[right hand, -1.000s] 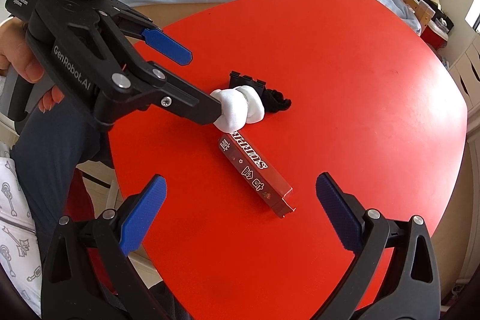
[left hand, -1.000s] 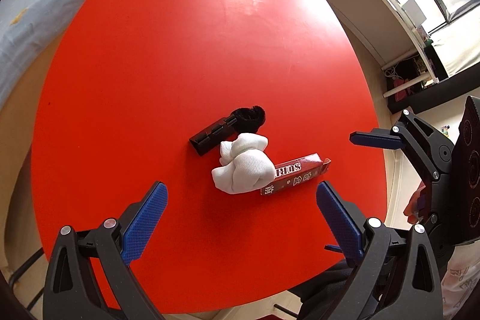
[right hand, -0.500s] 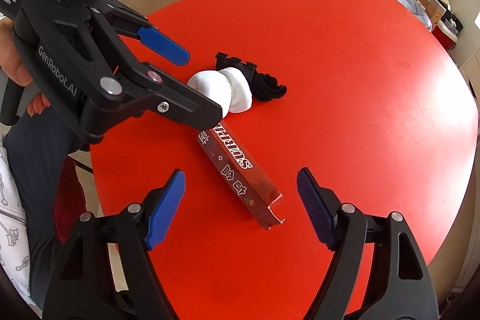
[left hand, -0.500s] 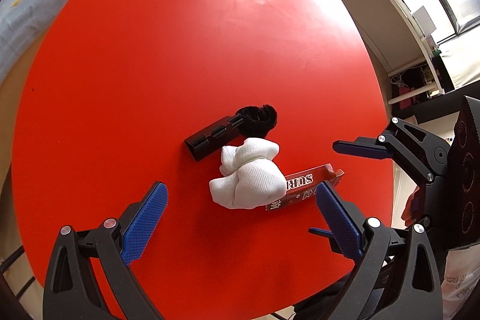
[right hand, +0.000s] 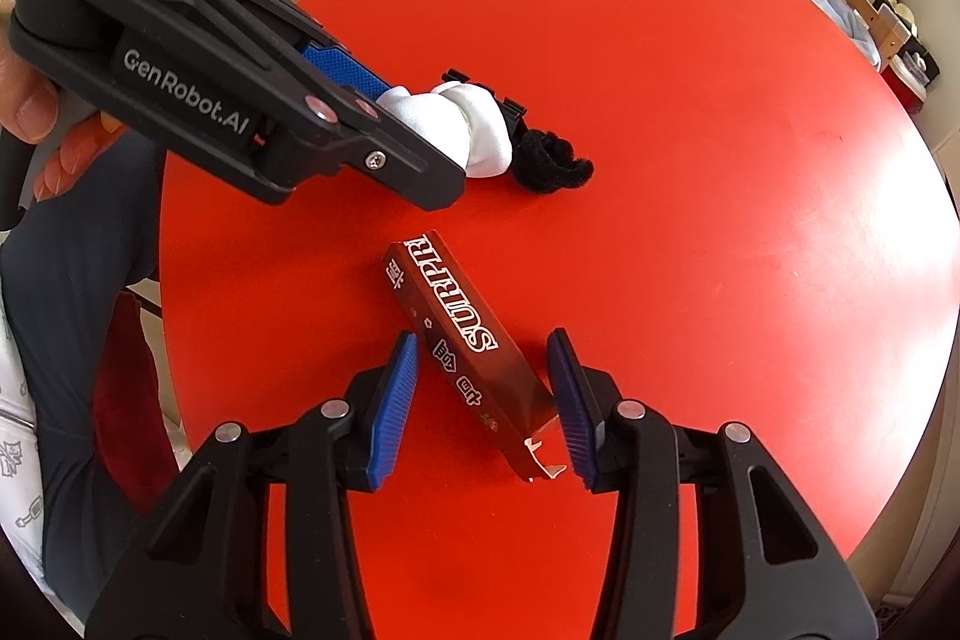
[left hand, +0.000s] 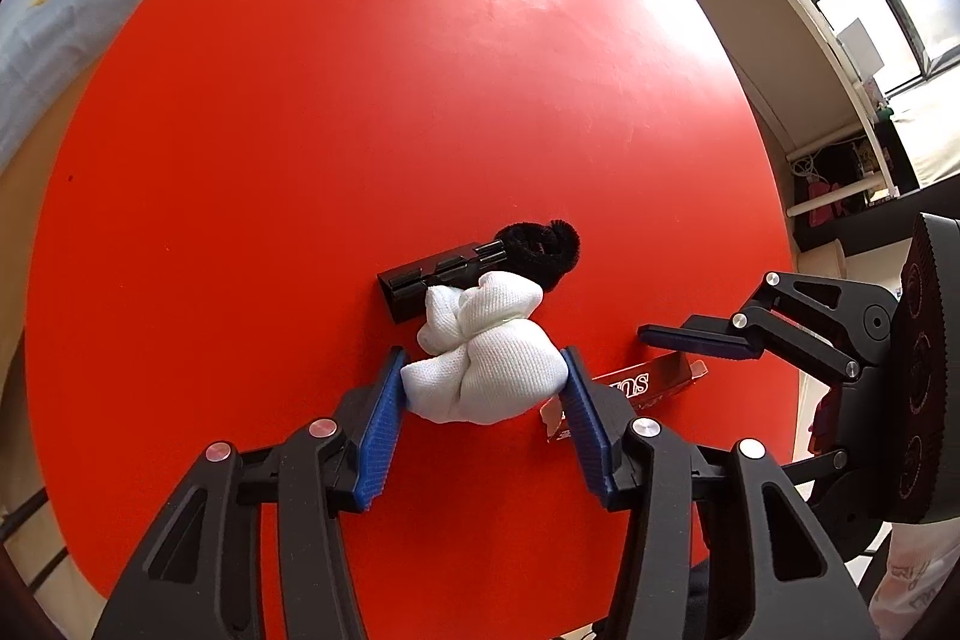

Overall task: Collect trash
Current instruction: 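Grasp the red box with the right gripper while the left grasps the white sock, then lift the red box and white sock with both grippers and carry them over the bin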

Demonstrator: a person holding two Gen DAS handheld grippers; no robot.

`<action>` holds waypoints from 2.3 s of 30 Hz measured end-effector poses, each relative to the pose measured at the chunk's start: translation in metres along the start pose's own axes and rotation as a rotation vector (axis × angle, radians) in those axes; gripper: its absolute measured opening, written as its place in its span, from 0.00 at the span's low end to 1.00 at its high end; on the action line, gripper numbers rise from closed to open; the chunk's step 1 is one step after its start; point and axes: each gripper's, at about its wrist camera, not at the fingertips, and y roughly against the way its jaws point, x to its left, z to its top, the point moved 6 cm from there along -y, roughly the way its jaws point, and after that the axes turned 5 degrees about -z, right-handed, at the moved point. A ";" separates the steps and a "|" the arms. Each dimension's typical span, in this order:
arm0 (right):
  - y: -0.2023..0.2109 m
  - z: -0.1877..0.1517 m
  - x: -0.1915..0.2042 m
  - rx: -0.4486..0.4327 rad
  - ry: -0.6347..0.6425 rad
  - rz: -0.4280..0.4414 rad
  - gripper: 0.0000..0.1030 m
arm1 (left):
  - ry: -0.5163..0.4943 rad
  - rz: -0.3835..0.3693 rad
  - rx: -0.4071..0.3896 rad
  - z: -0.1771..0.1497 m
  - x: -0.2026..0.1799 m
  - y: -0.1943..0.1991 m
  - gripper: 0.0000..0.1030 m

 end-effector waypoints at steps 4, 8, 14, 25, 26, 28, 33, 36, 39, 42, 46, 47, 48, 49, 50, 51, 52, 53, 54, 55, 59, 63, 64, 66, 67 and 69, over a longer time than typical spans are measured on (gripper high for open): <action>0.001 -0.001 0.001 0.000 -0.002 0.006 0.28 | -0.015 -0.006 -0.004 -0.002 0.002 0.003 0.42; 0.003 -0.002 0.001 0.004 -0.006 0.003 0.19 | -0.038 -0.009 -0.011 -0.003 -0.003 0.003 0.39; 0.005 -0.004 0.007 0.007 -0.029 -0.011 0.13 | -0.091 -0.007 -0.025 -0.005 -0.009 0.005 0.37; 0.029 -0.003 0.003 -0.028 -0.133 -0.054 0.13 | -0.207 0.031 -0.066 -0.008 -0.015 0.021 0.36; 0.032 -0.003 0.002 -0.026 -0.148 -0.063 0.13 | -0.215 0.034 -0.070 -0.008 -0.016 0.024 0.36; 0.036 -0.004 0.001 -0.017 -0.180 -0.086 0.13 | -0.239 0.041 -0.076 -0.010 -0.017 0.029 0.36; 0.045 -0.006 0.006 -0.026 -0.258 -0.120 0.13 | -0.289 0.050 -0.091 -0.019 -0.018 0.044 0.36; 0.055 -0.006 0.009 -0.038 -0.291 -0.134 0.13 | -0.324 0.055 -0.101 -0.026 -0.021 0.053 0.36; 0.065 -0.004 0.015 -0.061 -0.305 -0.144 0.13 | -0.359 0.056 -0.111 -0.032 -0.026 0.061 0.36; 0.076 -0.004 0.020 -0.085 -0.333 -0.160 0.14 | -0.388 0.054 -0.124 -0.037 -0.029 0.071 0.36; 0.093 -0.005 0.030 -0.121 -0.360 -0.178 0.14 | -0.424 0.050 -0.143 -0.048 -0.036 0.082 0.36; 0.097 -0.006 0.032 -0.132 -0.367 -0.180 0.14 | -0.434 0.046 -0.147 -0.052 -0.038 0.086 0.36; 0.101 -0.006 0.035 -0.143 -0.376 -0.182 0.14 | -0.443 0.046 -0.151 -0.055 -0.039 0.089 0.36; 0.105 -0.007 0.038 -0.154 -0.386 -0.187 0.14 | -0.455 0.047 -0.159 -0.058 -0.040 0.093 0.36; 0.108 -0.008 0.042 -0.162 -0.397 -0.191 0.14 | -0.465 0.046 -0.164 -0.061 -0.042 0.096 0.36; 0.112 -0.009 0.045 -0.170 -0.406 -0.194 0.14 | -0.471 0.044 -0.169 -0.063 -0.042 0.100 0.36; 0.115 -0.010 0.049 -0.181 -0.416 -0.198 0.13 | -0.478 0.043 -0.174 -0.066 -0.043 0.103 0.36; 0.119 -0.012 0.052 -0.192 -0.426 -0.201 0.13 | -0.485 0.043 -0.180 -0.069 -0.044 0.107 0.36; 0.122 -0.013 0.055 -0.203 -0.436 -0.203 0.14 | -0.489 0.040 -0.184 -0.072 -0.045 0.110 0.36; 0.126 -0.015 0.059 -0.216 -0.446 -0.205 0.14 | -0.495 0.037 -0.188 -0.075 -0.046 0.113 0.36; 0.139 -0.021 0.074 -0.258 -0.479 -0.217 0.14 | -0.520 0.037 -0.201 -0.089 -0.047 0.123 0.36; 0.150 -0.027 0.090 -0.291 -0.498 -0.226 0.14 | -0.535 0.027 -0.206 -0.100 -0.048 0.129 0.36; 0.153 -0.029 0.094 -0.298 -0.501 -0.225 0.13 | -0.536 0.026 -0.209 -0.103 -0.048 0.131 0.36; 0.157 -0.030 0.101 -0.307 -0.505 -0.229 0.14 | -0.539 0.021 -0.214 -0.108 -0.048 0.134 0.36; 0.159 -0.030 0.104 -0.313 -0.509 -0.229 0.14 | -0.540 0.019 -0.217 -0.111 -0.048 0.136 0.36; 0.162 -0.032 0.111 -0.326 -0.518 -0.224 0.14 | -0.546 0.016 -0.222 -0.115 -0.049 0.138 0.36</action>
